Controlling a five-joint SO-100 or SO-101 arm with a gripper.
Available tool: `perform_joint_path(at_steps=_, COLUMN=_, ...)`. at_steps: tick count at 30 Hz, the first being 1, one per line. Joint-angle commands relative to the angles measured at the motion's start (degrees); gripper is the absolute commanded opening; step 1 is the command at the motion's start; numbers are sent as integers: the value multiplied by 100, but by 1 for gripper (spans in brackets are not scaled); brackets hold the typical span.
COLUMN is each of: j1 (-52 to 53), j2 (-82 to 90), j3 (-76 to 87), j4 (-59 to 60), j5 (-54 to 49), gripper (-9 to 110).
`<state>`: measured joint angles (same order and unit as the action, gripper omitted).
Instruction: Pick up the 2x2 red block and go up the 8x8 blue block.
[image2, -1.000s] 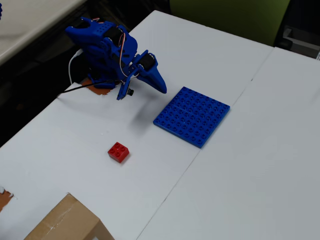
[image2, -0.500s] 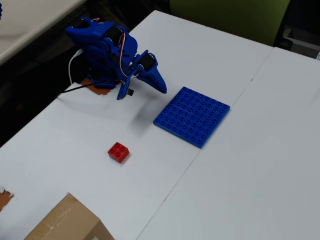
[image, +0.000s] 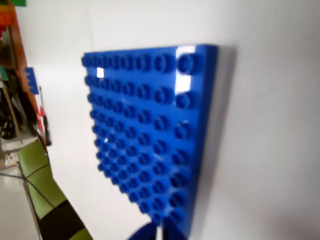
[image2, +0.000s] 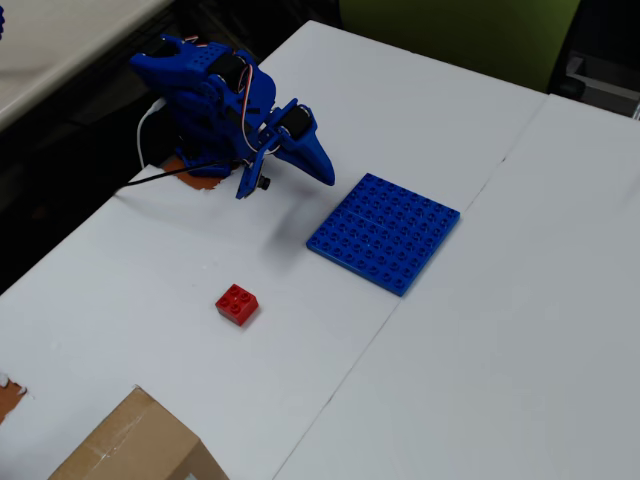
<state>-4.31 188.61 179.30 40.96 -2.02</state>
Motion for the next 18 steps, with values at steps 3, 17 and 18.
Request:
perform_joint_path(at_steps=3, j1=26, j2=-439, j3=26, j4=-1222, j5=-1274, gripper=0)
perform_joint_path(at_steps=17, j1=316, j2=-3067, j3=-3498, j4=-62, j5=-2610, gripper=0)
perform_joint_path(at_steps=18, j1=316, j2=-3296, j3=-3832, j4=167, j5=-2821, gripper=0)
